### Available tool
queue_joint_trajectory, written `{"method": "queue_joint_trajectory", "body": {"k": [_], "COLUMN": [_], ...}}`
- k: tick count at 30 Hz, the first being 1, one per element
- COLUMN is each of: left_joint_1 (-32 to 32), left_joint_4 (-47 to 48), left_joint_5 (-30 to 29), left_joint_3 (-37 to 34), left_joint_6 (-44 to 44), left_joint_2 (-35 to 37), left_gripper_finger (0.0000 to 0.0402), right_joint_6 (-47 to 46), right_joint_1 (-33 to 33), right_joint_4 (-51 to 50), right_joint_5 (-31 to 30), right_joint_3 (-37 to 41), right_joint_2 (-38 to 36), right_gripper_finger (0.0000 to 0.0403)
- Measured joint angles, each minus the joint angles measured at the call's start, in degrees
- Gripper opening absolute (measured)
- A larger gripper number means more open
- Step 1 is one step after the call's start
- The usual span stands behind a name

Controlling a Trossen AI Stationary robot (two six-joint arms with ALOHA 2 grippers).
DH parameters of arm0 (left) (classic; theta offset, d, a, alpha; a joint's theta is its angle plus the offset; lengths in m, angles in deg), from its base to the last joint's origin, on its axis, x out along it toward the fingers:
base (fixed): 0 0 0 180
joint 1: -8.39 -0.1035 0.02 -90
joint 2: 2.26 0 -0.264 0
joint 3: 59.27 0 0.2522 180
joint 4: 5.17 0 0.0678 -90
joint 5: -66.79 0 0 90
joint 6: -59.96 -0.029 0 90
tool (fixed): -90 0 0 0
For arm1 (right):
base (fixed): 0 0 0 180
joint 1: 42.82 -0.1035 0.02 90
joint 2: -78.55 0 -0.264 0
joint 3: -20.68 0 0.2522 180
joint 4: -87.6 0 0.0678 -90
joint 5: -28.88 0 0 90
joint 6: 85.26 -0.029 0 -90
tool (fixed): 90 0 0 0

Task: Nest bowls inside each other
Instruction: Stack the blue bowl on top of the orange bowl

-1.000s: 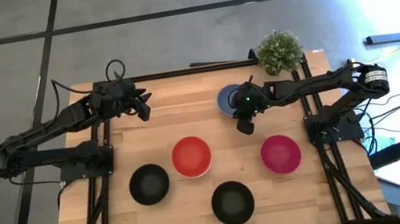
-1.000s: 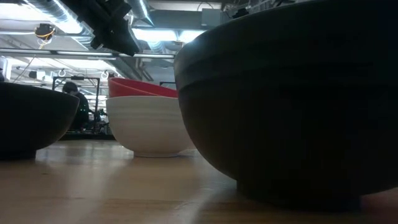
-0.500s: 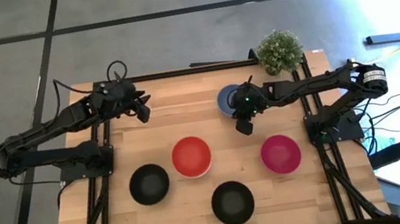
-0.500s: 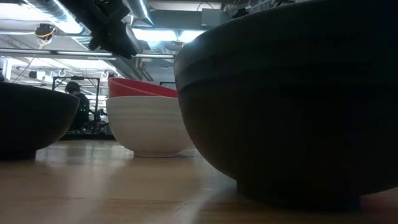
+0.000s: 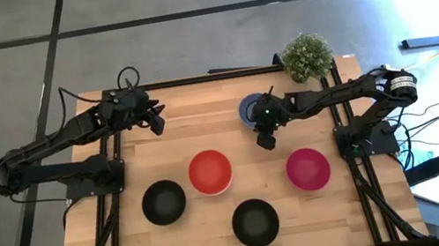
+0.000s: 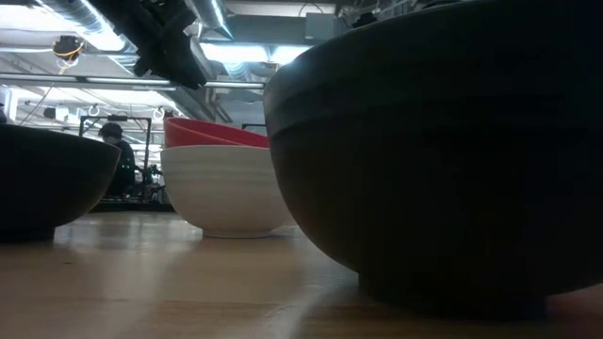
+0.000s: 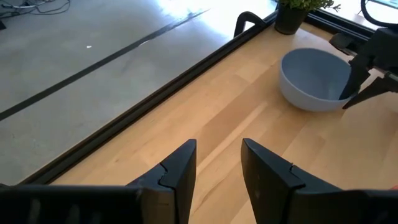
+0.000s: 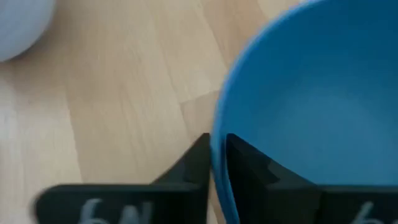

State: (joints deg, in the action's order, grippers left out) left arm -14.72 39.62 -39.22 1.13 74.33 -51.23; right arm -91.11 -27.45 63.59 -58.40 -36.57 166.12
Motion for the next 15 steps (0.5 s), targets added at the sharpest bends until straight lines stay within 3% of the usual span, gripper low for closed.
{"method": "queue_joint_trajectory", "body": {"k": [3, 8, 15], "left_joint_1": [0.00, 0.00, -0.02], "left_joint_4": [0.00, -0.01, -0.06], "left_joint_5": [0.00, -0.02, -0.02], "left_joint_3": [0.00, 0.00, 0.00], "left_joint_6": [-0.02, -0.01, 0.00], "left_joint_2": [0.00, 0.00, 0.01], "left_gripper_finger": [0.0121, 0.0121, 0.0121], "right_joint_6": [1.16, 0.39, 0.11], "right_joint_1": [0.00, -0.02, -1.58], "right_joint_4": [0.57, -0.39, -9.29], "right_joint_5": [-1.20, -1.22, 1.42], "right_joint_3": [-0.15, -0.78, -11.23], "right_joint_2": [-0.23, -0.23, -0.20], "right_gripper_finger": [0.0013, 0.0013, 0.0008]}}
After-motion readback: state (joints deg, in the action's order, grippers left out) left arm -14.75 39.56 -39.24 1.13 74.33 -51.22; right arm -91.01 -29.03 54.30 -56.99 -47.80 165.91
